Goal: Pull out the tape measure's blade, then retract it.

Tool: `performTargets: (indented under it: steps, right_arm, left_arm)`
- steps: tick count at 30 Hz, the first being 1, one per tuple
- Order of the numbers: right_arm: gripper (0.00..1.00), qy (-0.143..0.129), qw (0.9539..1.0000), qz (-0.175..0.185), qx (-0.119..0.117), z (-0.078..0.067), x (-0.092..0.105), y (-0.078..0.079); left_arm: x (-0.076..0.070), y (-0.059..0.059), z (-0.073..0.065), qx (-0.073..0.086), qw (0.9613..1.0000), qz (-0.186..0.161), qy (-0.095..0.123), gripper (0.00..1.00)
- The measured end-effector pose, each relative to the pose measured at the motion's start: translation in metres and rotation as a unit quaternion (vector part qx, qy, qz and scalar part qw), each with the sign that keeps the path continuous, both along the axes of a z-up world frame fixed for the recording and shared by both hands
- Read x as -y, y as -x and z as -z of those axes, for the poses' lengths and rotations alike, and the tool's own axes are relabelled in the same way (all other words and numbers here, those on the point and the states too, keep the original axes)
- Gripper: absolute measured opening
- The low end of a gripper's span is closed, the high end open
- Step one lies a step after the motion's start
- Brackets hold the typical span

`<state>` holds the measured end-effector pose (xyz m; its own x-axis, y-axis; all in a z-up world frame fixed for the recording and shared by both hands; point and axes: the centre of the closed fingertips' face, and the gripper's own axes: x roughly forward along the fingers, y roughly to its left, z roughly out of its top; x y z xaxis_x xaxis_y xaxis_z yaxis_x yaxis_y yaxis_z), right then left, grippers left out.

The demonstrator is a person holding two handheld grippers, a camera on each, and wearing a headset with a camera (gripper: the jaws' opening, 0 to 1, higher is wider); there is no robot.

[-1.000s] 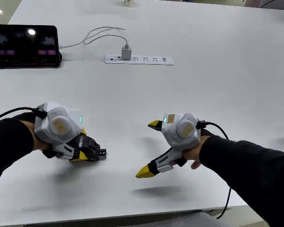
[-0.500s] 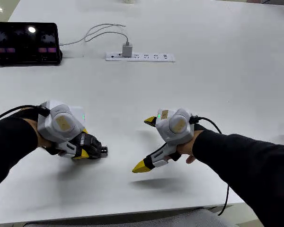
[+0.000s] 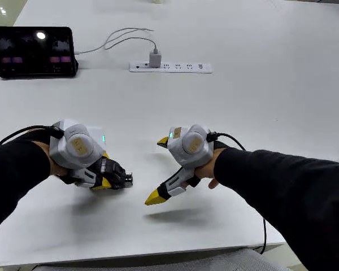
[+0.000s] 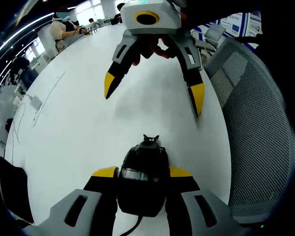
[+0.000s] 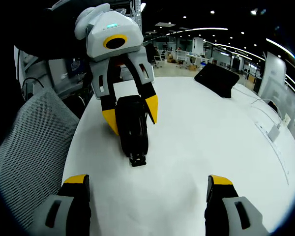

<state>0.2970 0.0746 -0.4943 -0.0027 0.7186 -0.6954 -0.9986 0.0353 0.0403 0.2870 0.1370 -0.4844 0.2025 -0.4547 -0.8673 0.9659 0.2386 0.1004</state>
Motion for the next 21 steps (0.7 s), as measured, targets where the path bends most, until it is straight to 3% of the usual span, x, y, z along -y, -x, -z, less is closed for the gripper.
performTargets:
  steps: [5,12,21]
  right_arm:
    - [0.99,0.002,0.9999,-0.01,0.001,0.002,-0.01,0.001]
    - [0.74,-0.022,0.9994,0.027,-0.007,0.005,-0.02,-0.005]
    - [0.51,-0.021,0.9997,0.012,0.006,0.007,-0.031,-0.001]
  left_arm:
    - [0.0,0.0,0.001,-0.001,1.0,-0.002,-0.002,0.32]
    - [0.0,-0.001,0.002,0.005,1.0,-0.005,-0.005,0.32]
    - [0.0,-0.001,0.002,0.002,1.0,-0.007,-0.003,0.32]
